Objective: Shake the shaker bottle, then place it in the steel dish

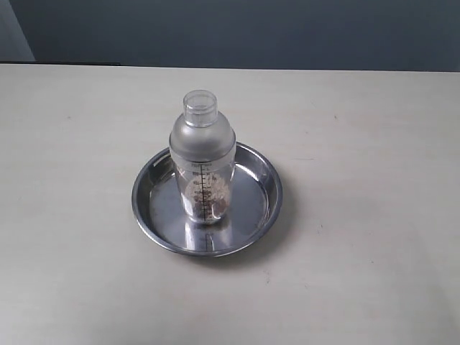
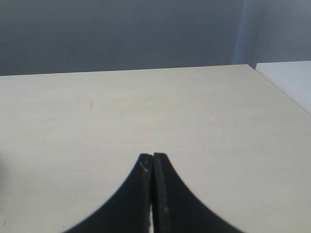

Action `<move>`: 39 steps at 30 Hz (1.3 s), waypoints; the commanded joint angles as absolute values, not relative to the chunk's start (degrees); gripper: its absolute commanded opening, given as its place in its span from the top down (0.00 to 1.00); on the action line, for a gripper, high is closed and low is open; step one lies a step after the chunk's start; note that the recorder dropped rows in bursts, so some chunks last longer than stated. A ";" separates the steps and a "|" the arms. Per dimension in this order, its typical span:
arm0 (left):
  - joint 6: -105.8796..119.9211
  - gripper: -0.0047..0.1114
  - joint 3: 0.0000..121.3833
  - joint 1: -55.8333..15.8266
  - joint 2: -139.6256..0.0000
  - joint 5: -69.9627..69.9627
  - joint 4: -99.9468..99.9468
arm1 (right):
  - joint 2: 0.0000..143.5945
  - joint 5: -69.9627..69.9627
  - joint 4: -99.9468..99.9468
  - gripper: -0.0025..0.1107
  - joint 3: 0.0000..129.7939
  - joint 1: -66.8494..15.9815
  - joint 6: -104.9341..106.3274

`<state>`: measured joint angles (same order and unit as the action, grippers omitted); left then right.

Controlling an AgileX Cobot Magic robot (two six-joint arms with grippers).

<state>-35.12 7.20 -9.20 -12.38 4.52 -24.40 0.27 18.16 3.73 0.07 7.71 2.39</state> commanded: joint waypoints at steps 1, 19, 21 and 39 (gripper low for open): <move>-14.13 0.96 3.78 -9.23 -7.11 5.92 -5.88 | 0.00 17.46 3.77 0.99 0.00 7.91 2.49; -1.17 0.96 0.00 -9.23 0.00 10.58 3.63 | 0.00 17.46 3.77 0.99 0.00 7.91 2.49; -0.59 0.96 0.00 -9.23 0.00 11.20 4.18 | 0.00 17.46 3.77 0.99 0.00 7.91 2.49; -0.60 0.96 0.00 -9.23 0.00 12.87 5.74 | 0.00 17.46 3.77 0.99 0.00 7.91 2.49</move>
